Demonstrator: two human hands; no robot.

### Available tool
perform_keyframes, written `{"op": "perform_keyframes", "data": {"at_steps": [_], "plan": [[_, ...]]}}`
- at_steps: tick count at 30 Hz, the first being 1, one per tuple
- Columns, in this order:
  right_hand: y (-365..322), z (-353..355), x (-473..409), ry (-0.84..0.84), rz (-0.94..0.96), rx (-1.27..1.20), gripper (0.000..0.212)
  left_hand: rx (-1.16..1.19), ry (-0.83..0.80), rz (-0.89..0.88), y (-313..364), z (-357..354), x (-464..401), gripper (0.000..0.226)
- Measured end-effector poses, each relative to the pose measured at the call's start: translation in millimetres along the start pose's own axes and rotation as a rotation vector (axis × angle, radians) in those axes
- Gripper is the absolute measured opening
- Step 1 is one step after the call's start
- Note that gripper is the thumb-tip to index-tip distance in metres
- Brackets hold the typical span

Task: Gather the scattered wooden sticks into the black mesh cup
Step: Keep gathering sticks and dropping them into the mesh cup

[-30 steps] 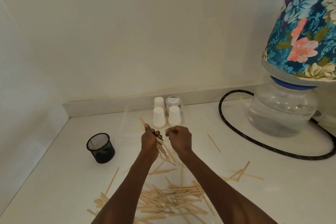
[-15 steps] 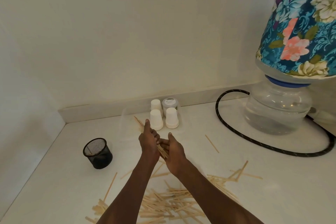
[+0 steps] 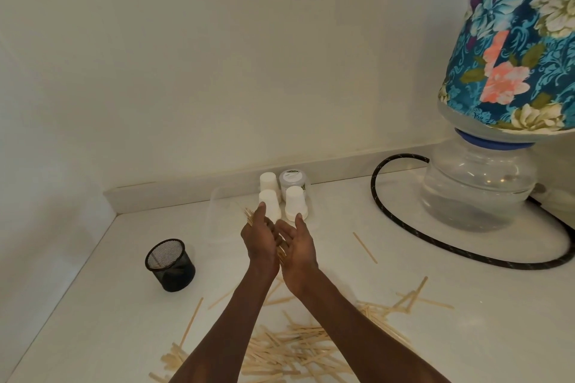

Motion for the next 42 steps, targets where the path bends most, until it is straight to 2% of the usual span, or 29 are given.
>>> {"op": "perform_keyframes", "data": {"at_steps": [3, 7, 11, 16, 19, 23, 26, 30, 32, 34, 36, 39, 42], "plan": [[-1, 4, 3, 0.019, -0.018, -0.026, 0.06, -0.008, 0.006, -0.021, 3, -5, 2, 0.049], [0, -6, 5, -0.143, -0.101, -0.243, 0.065, -0.074, -0.017, -0.054, 0, -10, 6, 0.046], [-1, -10, 5, -0.154, -0.117, -0.349, 0.047, -0.086, -0.051, -0.049, 0, -13, 8, 0.044], [-1, -9, 4, -0.205, -0.143, -0.266, 0.062, -0.212, -0.008, -0.064, 2, -12, 9, 0.053], [3, -8, 3, -0.191, -0.17, -0.295, 0.065, -0.243, -0.025, -0.11, 5, -15, 8, 0.055], [3, -14, 4, -0.243, -0.183, -0.375, 0.066, -0.284, -0.06, -0.161, 6, -15, 9, 0.044], [-3, -18, 3, -0.246, -0.148, -0.314, 0.067, -0.312, -0.075, -0.128, 3, -12, 7, 0.04], [-2, -15, -2, -0.171, -0.106, -0.146, 0.063, -0.292, -0.048, -0.082, 4, -7, 8, 0.05], [-3, -13, -5, -0.118, -0.05, 0.028, 0.061, -0.282, -0.019, -0.07, 4, -4, 8, 0.044], [-15, -13, -5, -0.052, 0.08, 0.281, 0.053, -0.305, -0.008, -0.071, 3, -1, 8, 0.037], [-32, -21, -2, -0.041, 0.258, 0.507, 0.041, -0.344, -0.014, -0.096, 4, 5, 9, 0.04], [-59, -40, 5, -0.152, 0.539, 0.983, 0.04, -0.37, -0.068, -0.157, 4, 11, 12, 0.038], [-65, -60, 7, -0.35, 0.644, 1.451, 0.051, -0.462, -0.052, -0.169, 1, 18, 7, 0.041]]}}
Point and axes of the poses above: each hand's wrist, its own x-axis away from the middle knuckle, its own z-axis out of the back of the hand, y = z × x, the point moved 5 cm from there along -x, towards the middle knuckle, and after that the axes turned 8 degrees about -y, right-handed, at the moved point
